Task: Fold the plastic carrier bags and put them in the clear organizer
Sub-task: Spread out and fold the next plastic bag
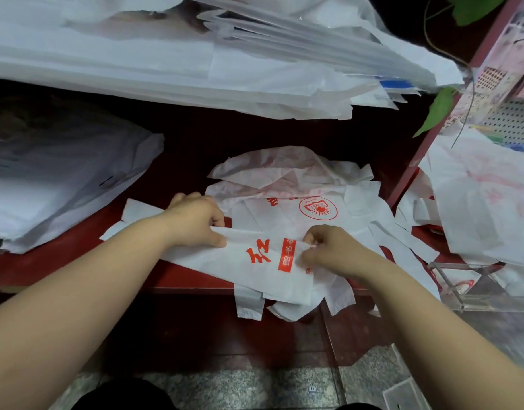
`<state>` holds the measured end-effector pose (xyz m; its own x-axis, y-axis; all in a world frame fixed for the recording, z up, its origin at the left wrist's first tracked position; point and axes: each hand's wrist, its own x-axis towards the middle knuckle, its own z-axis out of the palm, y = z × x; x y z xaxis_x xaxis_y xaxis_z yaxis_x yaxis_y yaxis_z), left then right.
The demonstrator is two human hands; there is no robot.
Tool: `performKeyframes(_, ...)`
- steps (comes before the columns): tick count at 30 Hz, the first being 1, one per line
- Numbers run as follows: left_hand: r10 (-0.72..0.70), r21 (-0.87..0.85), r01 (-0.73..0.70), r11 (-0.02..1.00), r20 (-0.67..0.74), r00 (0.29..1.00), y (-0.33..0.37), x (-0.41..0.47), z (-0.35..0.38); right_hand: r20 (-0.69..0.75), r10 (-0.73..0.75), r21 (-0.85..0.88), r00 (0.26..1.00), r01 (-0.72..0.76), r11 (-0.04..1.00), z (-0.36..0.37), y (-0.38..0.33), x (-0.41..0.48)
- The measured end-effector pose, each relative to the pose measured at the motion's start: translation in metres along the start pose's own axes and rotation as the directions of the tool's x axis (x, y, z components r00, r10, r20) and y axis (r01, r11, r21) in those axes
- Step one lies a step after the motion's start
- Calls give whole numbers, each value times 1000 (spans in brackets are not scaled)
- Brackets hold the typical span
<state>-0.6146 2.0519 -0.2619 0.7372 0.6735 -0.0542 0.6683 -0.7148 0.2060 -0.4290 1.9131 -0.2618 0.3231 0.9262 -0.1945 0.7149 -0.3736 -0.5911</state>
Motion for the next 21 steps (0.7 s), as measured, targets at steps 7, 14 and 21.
performKeyframes(7, -45, -710, -13, 704, -63, 997, 11, -29, 1, -357, -106, 100, 928, 151, 983, -42, -6, 30)
performKeyframes(14, -70, -732, -15, 681, -86, 994, 26, -30, 34, -437, -300, -389, 848, 122, 913, -27, -20, 95)
performKeyframes(21, 54, -527, -50, 848, -8, 998, 10, -41, 39, -476, -594, -538, 648, 319, 780, 13, -6, 57)
